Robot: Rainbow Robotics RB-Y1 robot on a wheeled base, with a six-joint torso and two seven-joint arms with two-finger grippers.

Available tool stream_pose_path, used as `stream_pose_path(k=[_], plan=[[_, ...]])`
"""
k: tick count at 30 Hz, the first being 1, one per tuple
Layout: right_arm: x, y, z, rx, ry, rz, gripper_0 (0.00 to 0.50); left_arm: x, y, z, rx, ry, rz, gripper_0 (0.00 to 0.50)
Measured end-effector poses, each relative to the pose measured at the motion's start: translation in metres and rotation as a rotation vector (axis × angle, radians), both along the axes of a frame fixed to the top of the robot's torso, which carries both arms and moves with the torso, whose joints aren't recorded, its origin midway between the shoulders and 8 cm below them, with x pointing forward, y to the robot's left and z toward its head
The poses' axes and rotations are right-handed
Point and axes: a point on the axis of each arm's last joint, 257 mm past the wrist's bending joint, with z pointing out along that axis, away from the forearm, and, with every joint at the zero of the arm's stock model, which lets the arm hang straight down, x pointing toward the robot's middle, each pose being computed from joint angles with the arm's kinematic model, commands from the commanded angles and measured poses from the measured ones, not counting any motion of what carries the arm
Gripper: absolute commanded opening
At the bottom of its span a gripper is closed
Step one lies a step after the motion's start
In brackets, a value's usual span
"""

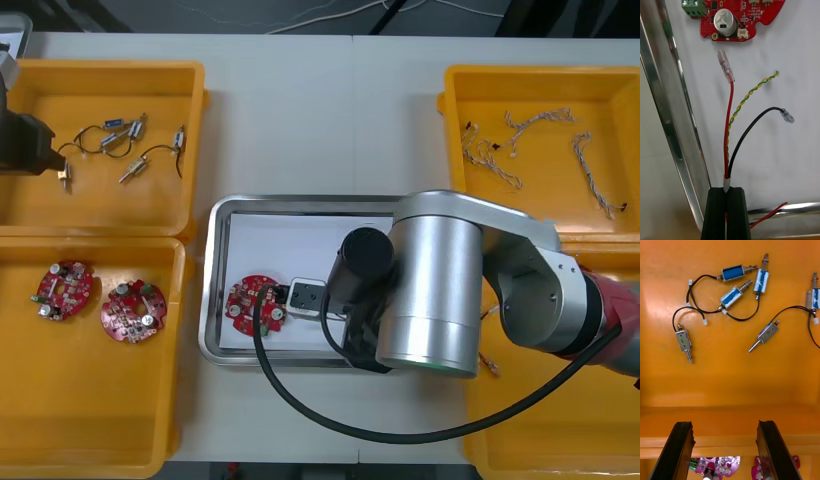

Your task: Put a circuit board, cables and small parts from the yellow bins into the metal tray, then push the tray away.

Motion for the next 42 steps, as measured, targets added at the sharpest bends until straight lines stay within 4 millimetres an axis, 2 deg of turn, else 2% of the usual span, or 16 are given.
stream_pose_path(k=[4, 10, 17, 19, 20, 23, 24, 25, 26, 37, 42], plan=[[0.004, 0.001, -0.012, -0.006, -0.007, 0.003, 0.0, 0.0, 0.005, -0.005, 0.022, 0.015, -0.028, 0.5], [0.012, -0.003, -0.027, -0.027, -0.013, -0.008, 0.0, 0.002, 0.004, -0.002, 0.043, 0.009, -0.061, 0.5], [0.022, 0.0, -0.038, -0.044, -0.037, 0.016, 0.0, 0.002, 0.004, -0.002, 0.042, 0.008, -0.06, 0.5], [0.023, 0.001, -0.039, -0.048, -0.04, 0.015, 0.014, 0.003, 0.004, -0.001, 0.042, 0.006, -0.06, 0.5], [0.023, 0.001, -0.04, -0.048, -0.04, 0.015, 0.042, 0.003, 0.004, -0.001, 0.041, 0.004, -0.059, 0.5], [0.023, 0.002, -0.04, -0.048, -0.039, 0.015, 0.194, 0.005, 0.009, -0.004, 0.03, 0.012, -0.044, 0.5], [0.023, 0.002, -0.04, -0.048, -0.04, 0.015, 0.369, 0.006, 0.011, -0.005, 0.023, 0.018, -0.035, 0.5], [0.023, 0.002, -0.04, -0.048, -0.041, 0.015, 0.452, 0.008, 0.013, -0.005, 0.016, 0.022, -0.026, 0.5], [0.024, 0.002, -0.04, -0.048, -0.044, 0.015, 0.499, 0.01, 0.016, -0.006, 0.008, 0.025, -0.016, 0.5], [0.026, 0.001, -0.036, -0.055, -0.061, 0.014, 0.5, 0.048, 0.031, -0.008, -0.065, -0.035, 0.069, 0.5], [0.019, 0.002, -0.025, -0.044, -0.036, 0.011, 0.5, 0.066, 0.044, -0.013, -0.03, -0.057, 0.113, 0.5]])
